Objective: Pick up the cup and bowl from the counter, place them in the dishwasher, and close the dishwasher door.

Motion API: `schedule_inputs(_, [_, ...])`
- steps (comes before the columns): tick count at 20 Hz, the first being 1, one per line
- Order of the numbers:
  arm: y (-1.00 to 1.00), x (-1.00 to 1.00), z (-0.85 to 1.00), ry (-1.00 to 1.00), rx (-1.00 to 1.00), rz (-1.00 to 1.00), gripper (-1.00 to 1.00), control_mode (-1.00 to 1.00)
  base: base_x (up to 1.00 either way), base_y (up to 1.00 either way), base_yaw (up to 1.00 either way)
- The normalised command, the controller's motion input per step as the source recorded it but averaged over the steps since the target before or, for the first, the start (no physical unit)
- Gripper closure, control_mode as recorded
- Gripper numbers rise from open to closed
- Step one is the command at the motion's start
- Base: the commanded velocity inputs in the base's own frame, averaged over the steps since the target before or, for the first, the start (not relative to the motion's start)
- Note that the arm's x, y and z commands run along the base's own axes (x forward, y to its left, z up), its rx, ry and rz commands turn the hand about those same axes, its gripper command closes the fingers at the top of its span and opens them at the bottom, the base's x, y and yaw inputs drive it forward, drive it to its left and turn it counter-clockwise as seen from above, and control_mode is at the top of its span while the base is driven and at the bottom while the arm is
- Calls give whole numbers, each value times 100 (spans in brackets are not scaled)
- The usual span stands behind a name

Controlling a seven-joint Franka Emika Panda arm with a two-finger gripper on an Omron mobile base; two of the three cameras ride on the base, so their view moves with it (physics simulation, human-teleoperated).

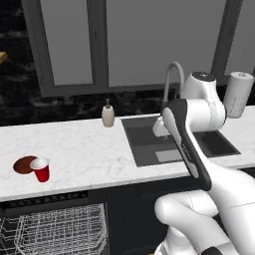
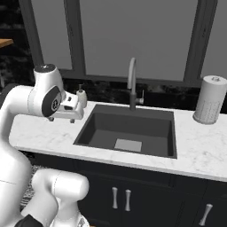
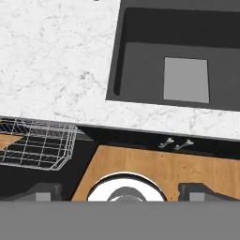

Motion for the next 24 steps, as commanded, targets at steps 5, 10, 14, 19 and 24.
schedule_inputs(5, [0,0,0,0,0,0,-100,100,10,-63,60])
schedule_inputs(10, [0,0,0,0,0,0,-100,100,0,-58,80])
schedule_inputs(14, [0,0,0,0,0,0,-100,100,25,-17,60])
schedule_inputs(19, [0,0,0,0,0,0,-100,100,42,-16,57])
schedule_inputs(24, [0,0,0,0,0,0,-100,100,53,-32,47])
